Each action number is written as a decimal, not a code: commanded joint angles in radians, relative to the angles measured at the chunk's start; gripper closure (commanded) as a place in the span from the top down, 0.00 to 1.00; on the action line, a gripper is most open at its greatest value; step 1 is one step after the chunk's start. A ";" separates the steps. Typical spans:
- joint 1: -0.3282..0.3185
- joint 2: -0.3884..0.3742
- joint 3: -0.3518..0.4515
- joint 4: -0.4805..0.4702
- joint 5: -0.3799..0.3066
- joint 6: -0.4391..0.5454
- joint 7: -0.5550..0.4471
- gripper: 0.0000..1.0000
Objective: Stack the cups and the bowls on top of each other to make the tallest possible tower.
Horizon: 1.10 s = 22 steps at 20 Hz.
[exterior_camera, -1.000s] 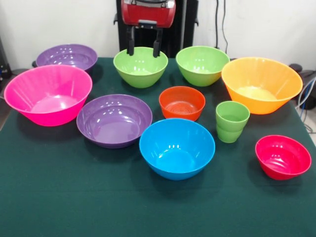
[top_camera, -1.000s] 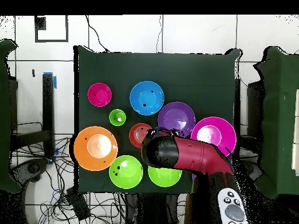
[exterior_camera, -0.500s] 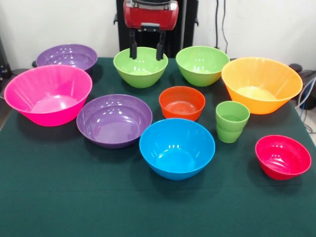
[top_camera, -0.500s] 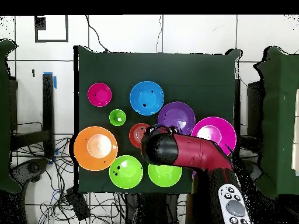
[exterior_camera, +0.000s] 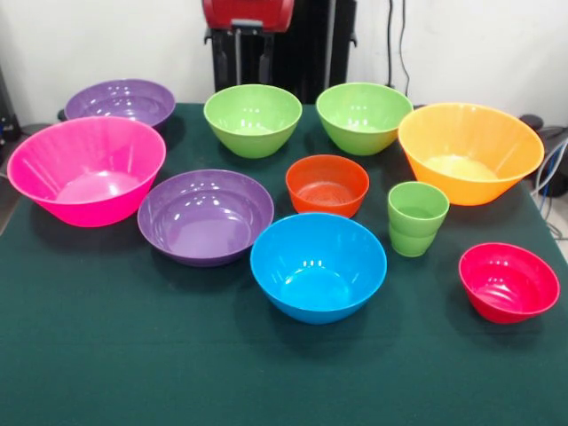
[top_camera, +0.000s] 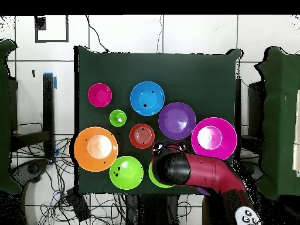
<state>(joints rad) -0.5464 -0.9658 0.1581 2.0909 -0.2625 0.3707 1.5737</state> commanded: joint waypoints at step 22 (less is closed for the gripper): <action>-0.230 -0.103 0.304 0.189 -0.221 0.017 -0.100 1.00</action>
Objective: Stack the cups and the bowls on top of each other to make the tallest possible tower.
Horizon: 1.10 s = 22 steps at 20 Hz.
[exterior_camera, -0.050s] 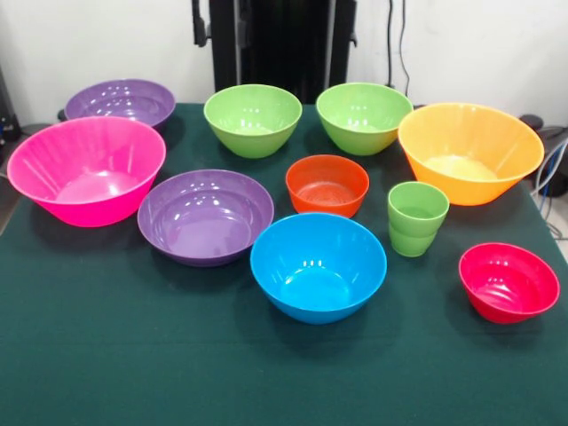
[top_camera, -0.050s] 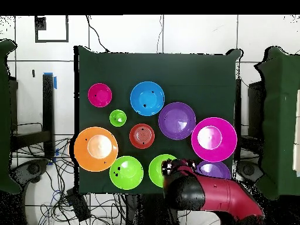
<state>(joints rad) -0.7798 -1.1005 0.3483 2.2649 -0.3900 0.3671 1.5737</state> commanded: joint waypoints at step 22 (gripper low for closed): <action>-0.007 0.029 0.123 0.030 -0.162 -0.007 -0.062 1.00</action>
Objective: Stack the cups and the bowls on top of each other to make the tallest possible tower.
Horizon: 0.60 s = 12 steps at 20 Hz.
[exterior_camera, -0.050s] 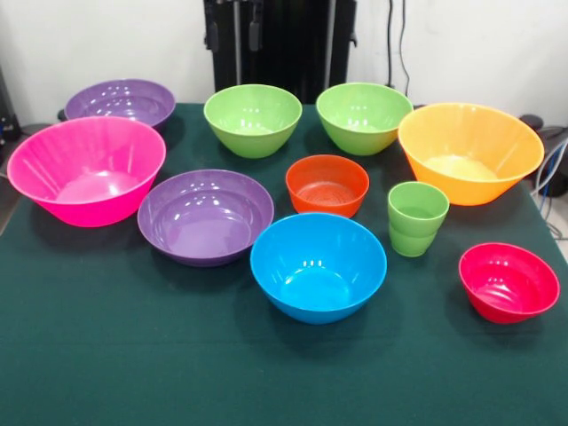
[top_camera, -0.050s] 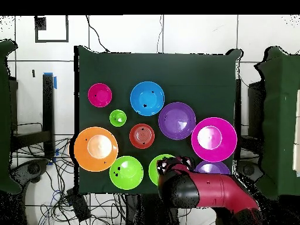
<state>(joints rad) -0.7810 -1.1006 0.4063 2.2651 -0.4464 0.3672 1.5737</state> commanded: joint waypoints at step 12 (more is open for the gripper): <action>0.009 0.049 0.058 0.018 -0.118 0.004 -0.005 1.00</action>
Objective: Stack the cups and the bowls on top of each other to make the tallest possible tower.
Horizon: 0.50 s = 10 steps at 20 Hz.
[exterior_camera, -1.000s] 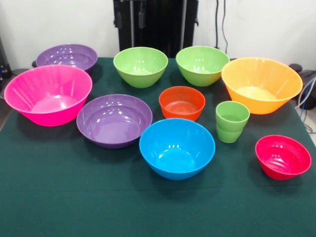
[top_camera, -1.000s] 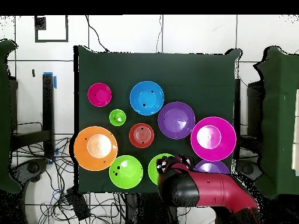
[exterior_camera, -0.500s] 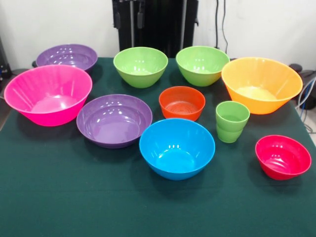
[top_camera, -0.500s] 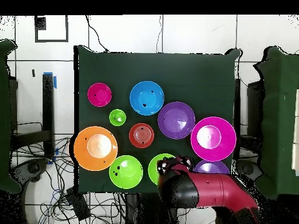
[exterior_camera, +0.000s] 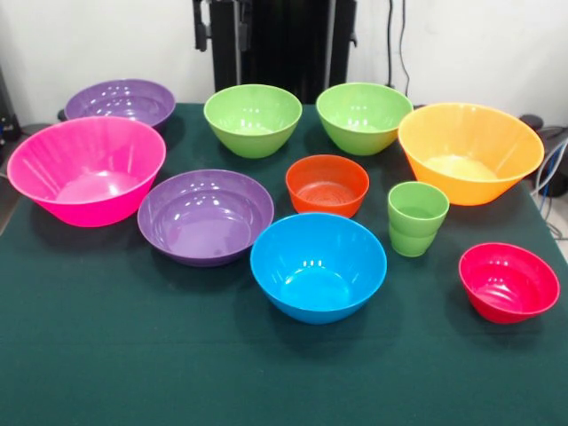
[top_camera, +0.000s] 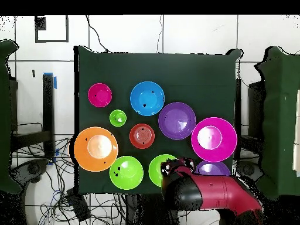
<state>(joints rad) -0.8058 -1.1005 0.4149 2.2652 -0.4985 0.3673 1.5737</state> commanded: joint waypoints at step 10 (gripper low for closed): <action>0.150 0.208 -0.038 -0.215 -0.029 0.115 0.091 1.00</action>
<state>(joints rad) -0.7237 -1.0441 0.3998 2.2133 -0.4987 0.3702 1.5737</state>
